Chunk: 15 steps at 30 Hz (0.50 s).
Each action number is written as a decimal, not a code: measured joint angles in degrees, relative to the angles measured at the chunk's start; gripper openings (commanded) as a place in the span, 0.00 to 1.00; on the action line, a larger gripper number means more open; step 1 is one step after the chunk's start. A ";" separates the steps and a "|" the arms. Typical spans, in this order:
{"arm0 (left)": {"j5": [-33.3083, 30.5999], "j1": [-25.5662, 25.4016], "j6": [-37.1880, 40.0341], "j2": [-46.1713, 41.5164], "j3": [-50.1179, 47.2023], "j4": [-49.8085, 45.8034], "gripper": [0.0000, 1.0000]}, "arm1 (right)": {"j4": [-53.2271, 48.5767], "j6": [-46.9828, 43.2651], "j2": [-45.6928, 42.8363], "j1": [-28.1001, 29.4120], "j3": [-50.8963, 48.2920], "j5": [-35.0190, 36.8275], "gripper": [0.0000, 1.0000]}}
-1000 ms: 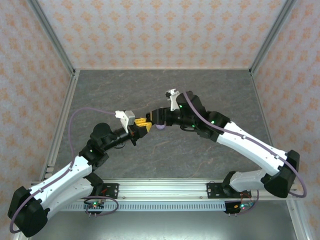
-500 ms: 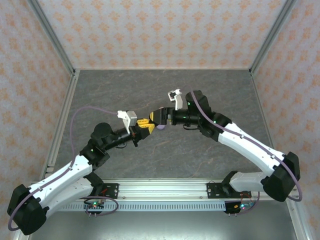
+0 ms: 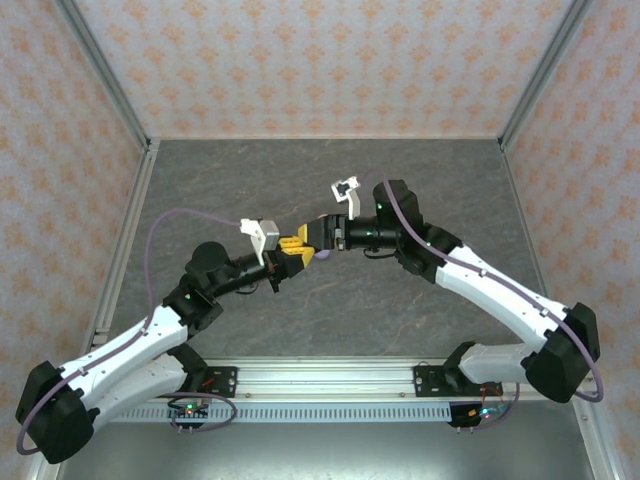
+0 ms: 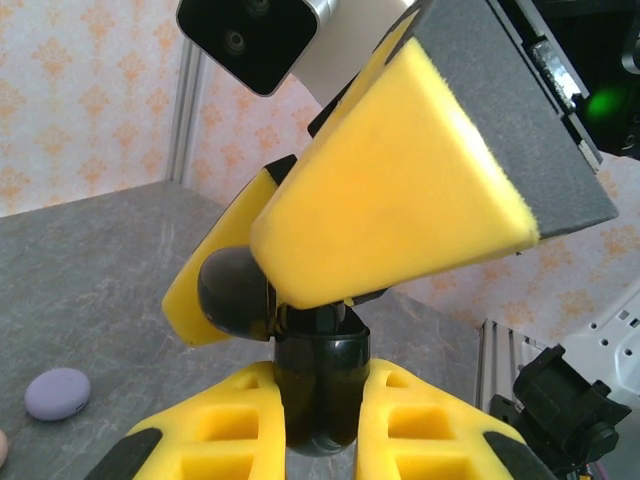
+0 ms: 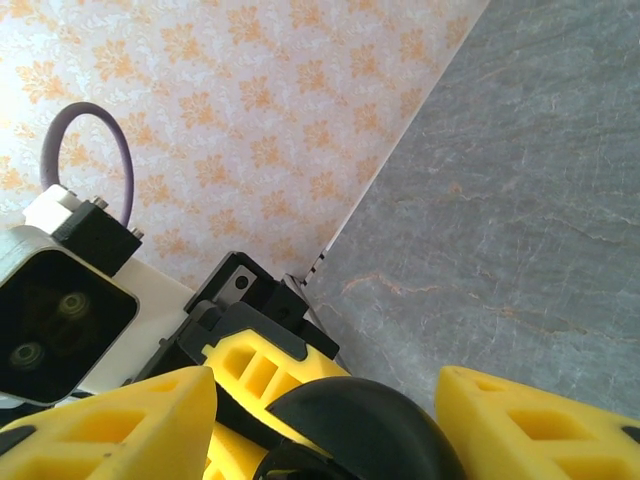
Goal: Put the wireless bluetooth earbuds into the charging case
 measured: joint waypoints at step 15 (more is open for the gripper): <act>-0.09 -0.39 0.17 0.04 0.44 -0.57 0.00 | -2.49 -4.96 -7.54 0.04 -2.56 5.55 0.62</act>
